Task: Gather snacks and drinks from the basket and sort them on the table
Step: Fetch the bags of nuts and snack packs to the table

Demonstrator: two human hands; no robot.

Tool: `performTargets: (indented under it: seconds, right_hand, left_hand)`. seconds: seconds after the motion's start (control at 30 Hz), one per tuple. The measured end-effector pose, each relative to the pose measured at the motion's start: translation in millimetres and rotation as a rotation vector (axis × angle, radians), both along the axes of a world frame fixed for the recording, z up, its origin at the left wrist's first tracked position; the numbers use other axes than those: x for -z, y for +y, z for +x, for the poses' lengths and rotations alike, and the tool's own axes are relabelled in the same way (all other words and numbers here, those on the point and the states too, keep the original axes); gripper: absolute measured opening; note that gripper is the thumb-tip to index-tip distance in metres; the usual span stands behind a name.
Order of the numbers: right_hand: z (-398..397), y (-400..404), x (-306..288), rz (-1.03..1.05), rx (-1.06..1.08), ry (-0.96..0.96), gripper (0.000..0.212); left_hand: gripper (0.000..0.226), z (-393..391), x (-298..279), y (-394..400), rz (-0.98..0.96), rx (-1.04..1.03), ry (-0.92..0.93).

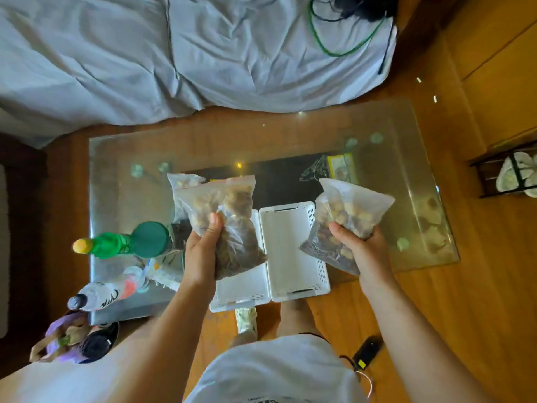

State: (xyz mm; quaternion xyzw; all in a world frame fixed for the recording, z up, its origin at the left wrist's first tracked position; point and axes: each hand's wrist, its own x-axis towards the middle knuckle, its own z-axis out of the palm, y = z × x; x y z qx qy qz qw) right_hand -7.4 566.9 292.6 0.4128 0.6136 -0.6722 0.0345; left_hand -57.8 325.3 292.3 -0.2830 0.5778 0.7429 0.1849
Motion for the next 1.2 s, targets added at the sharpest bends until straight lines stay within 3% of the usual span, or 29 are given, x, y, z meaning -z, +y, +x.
performTargets:
  seconds: [0.07, 0.2, 0.33, 0.47, 0.57, 0.83, 0.97, 1.2]
  right_hand:
    - [-36, 17, 24, 0.037, -0.062, -0.002, 0.039]
    - [-105, 45, 81, 0.092, -0.153, -0.028, 0.030]
    - [-151, 62, 146, 0.091, -0.203, -0.069, 0.029]
    - [-173, 72, 204, 0.096, -0.311, -0.128, 0.030]
    - [-177, 77, 240, 0.094, -0.356, -0.186, 0.035]
    - [-182, 75, 287, 0.141, -0.465, -0.323, 0.045]
    - [-182, 73, 298, 0.193, -0.530, -0.420, 0.061]
    - [-186, 73, 298, 0.170, -0.518, -0.399, 0.054]
  left_hand:
    - [0.041, -23, 27, 23, -0.022, -0.004, -0.059]
    - [0.011, -74, 88, 67, -0.090, 0.024, -0.081]
    - [0.007, -118, 148, 93, -0.175, 0.088, -0.113]
    - [0.022, -146, 205, 101, -0.218, 0.176, -0.203]
    - [0.011, -157, 236, 105, -0.207, 0.185, -0.258]
    - [0.022, -160, 271, 113, -0.151, 0.229, -0.495]
    - [0.038, -162, 276, 115, -0.170, 0.277, -0.488]
    - [0.043, -164, 283, 118, -0.345, 0.416, -0.444]
